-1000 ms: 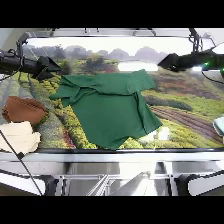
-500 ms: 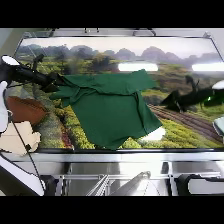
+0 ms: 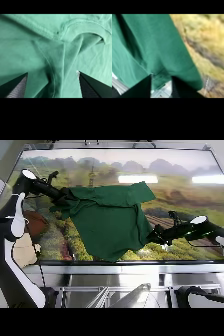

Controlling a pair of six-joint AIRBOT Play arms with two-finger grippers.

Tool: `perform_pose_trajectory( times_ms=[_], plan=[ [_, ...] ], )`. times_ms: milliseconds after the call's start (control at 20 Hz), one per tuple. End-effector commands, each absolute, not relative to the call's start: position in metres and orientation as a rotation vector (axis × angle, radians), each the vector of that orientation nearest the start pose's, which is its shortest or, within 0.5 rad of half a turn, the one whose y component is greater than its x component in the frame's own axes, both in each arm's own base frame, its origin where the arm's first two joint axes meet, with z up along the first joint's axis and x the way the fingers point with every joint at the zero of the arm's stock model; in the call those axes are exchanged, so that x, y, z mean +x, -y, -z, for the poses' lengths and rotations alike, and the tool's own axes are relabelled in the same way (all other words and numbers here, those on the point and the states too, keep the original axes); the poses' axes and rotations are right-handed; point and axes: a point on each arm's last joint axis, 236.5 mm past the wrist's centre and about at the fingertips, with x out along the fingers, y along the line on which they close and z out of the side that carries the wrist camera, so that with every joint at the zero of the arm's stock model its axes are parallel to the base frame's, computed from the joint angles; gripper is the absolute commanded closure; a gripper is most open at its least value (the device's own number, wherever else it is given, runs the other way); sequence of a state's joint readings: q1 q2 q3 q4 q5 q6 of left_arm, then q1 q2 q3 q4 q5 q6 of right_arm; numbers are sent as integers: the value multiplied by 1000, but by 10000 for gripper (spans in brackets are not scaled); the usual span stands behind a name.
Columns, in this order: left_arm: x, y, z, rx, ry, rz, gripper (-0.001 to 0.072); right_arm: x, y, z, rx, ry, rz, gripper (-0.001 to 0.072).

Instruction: Fold the shirts.

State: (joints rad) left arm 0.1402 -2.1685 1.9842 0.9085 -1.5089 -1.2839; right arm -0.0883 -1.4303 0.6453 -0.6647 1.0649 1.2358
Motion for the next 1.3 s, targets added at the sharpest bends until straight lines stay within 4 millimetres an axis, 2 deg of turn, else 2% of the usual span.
perform_pose_trajectory(
  times_ms=[0, 50, 100, 250, 350, 450, 550, 650, 750, 850, 900, 1000, 1050, 1100, 1150, 1200, 1250],
  plan=[
    [501, 88, 105, -470, -1532, 581, 7, 281, -143, 125, 817, -1542, -316, 488],
    [500, 87, 108, -451, -1540, 574, 19, 281, -142, 125, 817, -1541, -315, 540],
    [500, 85, 109, -439, -1544, 567, 186, 281, -142, 125, 817, -1541, -314, 682],
    [500, 80, 107, -449, -1542, 562, 681, 289, -140, 126, 826, -1511, -295, 695],
    [497, 76, 99, -454, -1547, 565, 682, 312, -130, 122, 805, -1445, -270, 697],
    [484, 73, 84, -463, -1586, 579, 682, 357, -107, 109, 805, -1351, -245, 697],
    [460, 80, 68, -482, -1671, 605, 683, 415, -80, 93, 817, -1267, -248, 698],
    [438, 95, 49, -529, -1685, 624, 683, 477, -55, 73, 810, -1179, -269, 698],
    [397, 112, 41, -526, -1769, 649, 682, 527, -38, 53, 805, -1114, -303, 697],
    [357, 127, 41, -530, -1831, 659, 682, 556, -36, 37, 772, -1073, -358, 696],
    [347, 133, 45, -525, -1828, 658, 682, 565, -36, 31, 759, -1059, -374, 695],
    [340, 136, 51, -518, -1801, 650, 682, 572, -35, 21, 750, -1032, -383, 695],
    [342, 135, 52, -523, -1786, 638, 680, 572, -32, 17, 752, -1025, -381, 679],
    [346, 132, 51, -529, -1774, 631, 533, 570, -27, 15, 757, -1026, -381, 482],
    [351, 128, 46, -531, -1757, 627, 270, 565, -23, 13, 761, -1038, -389, 292],
    [358, 122, 39, -537, -1740, 620, 65, 557, -18, 10, 769, -1060, -403, 237],
    [364, 115, 29, -548, -1730, 610, -12, 547, -12, 9, 766, -1083, -426, 252]
  ],
)
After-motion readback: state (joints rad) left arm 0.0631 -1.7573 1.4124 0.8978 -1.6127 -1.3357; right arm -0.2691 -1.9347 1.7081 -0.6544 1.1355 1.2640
